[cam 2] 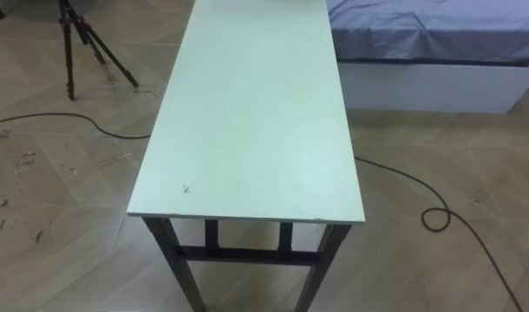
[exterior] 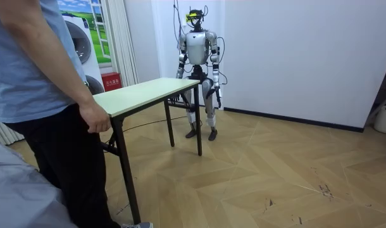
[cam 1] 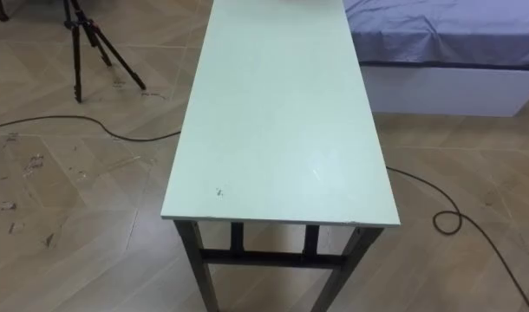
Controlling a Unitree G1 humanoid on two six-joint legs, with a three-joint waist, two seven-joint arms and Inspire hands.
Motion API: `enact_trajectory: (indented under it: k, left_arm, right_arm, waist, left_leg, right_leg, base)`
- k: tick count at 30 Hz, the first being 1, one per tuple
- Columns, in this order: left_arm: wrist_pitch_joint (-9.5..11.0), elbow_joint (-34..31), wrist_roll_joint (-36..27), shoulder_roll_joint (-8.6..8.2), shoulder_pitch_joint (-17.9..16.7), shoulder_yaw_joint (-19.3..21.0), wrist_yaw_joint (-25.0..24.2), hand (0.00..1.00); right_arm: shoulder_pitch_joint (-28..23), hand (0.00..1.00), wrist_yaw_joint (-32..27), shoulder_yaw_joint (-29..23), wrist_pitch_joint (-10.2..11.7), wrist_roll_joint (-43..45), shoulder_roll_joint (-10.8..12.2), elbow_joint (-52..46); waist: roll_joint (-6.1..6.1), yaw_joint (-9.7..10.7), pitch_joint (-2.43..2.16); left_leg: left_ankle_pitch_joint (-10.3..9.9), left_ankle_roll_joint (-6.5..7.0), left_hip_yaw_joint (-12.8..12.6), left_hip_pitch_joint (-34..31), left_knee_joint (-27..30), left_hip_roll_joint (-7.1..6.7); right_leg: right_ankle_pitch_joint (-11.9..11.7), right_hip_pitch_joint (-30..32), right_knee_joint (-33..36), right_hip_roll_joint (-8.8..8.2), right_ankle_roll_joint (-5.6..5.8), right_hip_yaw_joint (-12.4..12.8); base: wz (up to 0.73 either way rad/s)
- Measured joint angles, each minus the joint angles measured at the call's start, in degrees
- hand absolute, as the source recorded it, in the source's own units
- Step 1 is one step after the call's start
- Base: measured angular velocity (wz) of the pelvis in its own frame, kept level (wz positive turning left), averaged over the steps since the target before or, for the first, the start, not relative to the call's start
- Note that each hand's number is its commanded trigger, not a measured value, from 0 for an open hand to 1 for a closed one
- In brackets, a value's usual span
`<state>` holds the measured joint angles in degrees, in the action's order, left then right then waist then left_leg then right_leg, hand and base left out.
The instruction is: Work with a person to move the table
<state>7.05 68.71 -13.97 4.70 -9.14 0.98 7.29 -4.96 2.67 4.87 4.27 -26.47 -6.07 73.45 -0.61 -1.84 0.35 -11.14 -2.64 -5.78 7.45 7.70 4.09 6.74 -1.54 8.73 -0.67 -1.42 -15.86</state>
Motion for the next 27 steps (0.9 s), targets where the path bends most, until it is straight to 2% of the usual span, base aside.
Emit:
enact_trajectory:
  k: [15, 21, 27]
  left_arm:
    - [-0.1, 0.0, -0.9, 0.08, 0.0, 0.0, -0.5, 0.0]
    - [-0.8, 0.0, -6.6, 0.43, -0.3, 0.0, -3.9, 0.0]
    - [-1.8, -0.1, -13.7, 0.82, 0.4, 0.0, -9.8, 0.0]
  right_arm:
    - [0.5, 0.0, 0.6, 0.0, 0.0, 0.0, 0.0, 1.0]
    - [0.6, 0.0, 3.3, 0.0, -0.2, -1.4, -0.1, 1.6]
    - [0.4, 0.0, 8.9, -1.3, -0.7, -6.1, -0.4, 0.4]
  waist:
    - [-0.25, 0.0, 0.12]
    - [-0.2, 0.0, 0.06]
    - [0.24, 0.0, 0.01]
  left_leg:
    - [0.0, 0.0, -0.1, -0.3, -0.1, 0.0]
    - [0.0, 0.0, 0.0, -0.5, 0.0, 0.01]
    - [0.0, 0.0, -0.2, -1.0, 0.1, 0.0]
  right_leg:
    - [0.0, 0.2, -0.1, 0.02, 0.0, 0.0]
    - [0.0, 0.5, -0.1, 0.0, 0.01, 0.0]
    - [0.0, 1.0, -0.1, 0.02, 0.01, 0.0]
  base:
    - [0.0]
    - [0.0]
    - [0.0]
